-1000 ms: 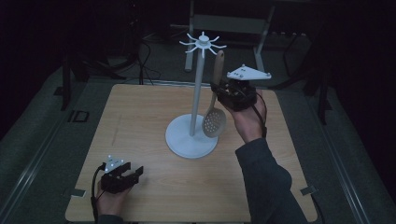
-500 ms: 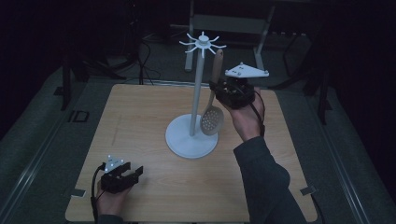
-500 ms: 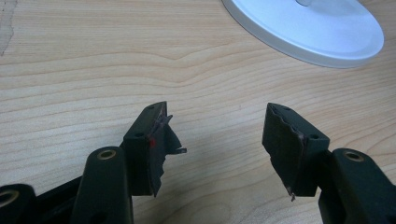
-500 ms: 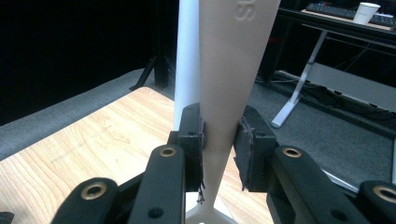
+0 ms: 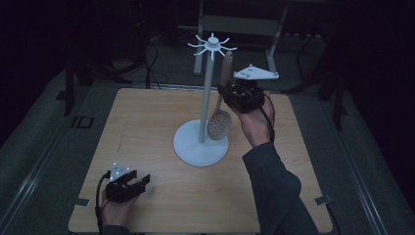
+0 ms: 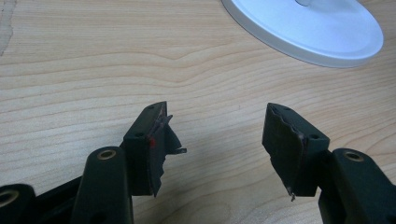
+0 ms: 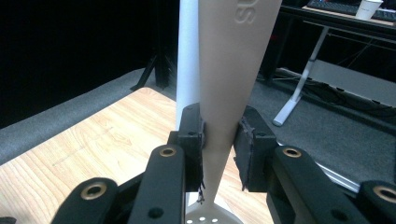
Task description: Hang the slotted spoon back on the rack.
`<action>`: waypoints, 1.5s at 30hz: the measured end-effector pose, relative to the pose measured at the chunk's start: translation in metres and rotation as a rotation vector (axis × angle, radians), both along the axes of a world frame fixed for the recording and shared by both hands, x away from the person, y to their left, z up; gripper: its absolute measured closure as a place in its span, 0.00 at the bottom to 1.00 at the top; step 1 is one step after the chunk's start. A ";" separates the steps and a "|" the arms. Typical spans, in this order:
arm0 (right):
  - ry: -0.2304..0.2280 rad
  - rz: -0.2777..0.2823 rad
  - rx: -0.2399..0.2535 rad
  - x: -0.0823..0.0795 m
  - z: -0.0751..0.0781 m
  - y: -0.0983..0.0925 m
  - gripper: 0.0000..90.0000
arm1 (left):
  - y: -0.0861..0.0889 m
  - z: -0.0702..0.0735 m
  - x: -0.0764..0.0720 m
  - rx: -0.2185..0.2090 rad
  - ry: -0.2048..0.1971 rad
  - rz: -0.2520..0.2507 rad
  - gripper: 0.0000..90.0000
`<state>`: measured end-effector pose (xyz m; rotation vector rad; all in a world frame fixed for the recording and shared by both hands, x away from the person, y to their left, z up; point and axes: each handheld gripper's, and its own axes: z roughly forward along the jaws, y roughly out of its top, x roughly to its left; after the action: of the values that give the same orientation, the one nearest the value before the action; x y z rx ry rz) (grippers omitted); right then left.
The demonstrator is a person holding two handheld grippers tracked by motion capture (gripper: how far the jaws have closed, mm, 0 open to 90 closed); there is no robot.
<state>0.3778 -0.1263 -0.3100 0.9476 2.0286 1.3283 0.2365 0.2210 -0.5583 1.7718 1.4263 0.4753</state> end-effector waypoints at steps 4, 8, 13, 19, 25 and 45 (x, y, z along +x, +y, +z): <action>0.007 0.000 0.003 0.002 -0.001 0.002 0.82 | 0.000 0.000 0.000 0.000 -0.001 0.001 0.46; 0.011 -0.001 0.000 0.004 -0.002 0.003 0.82 | -0.001 0.000 0.000 0.001 -0.001 0.000 0.46; 0.017 -0.004 0.001 0.005 -0.002 0.004 0.82 | -0.001 0.000 0.000 0.002 -0.001 -0.002 0.46; 0.022 -0.004 0.000 0.007 -0.003 0.007 0.82 | -0.001 0.000 0.000 0.001 -0.001 -0.002 0.46; 0.025 0.000 -0.005 0.008 -0.006 0.009 0.82 | 0.000 0.000 0.000 0.001 -0.001 -0.001 0.46; 0.025 0.013 0.017 0.003 -0.012 0.001 0.65 | -0.001 0.000 0.000 0.004 0.000 -0.004 0.46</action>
<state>0.3809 -0.1249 -0.3223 0.9646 2.0481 1.3483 0.2365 0.2203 -0.5585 1.7773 1.4223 0.4763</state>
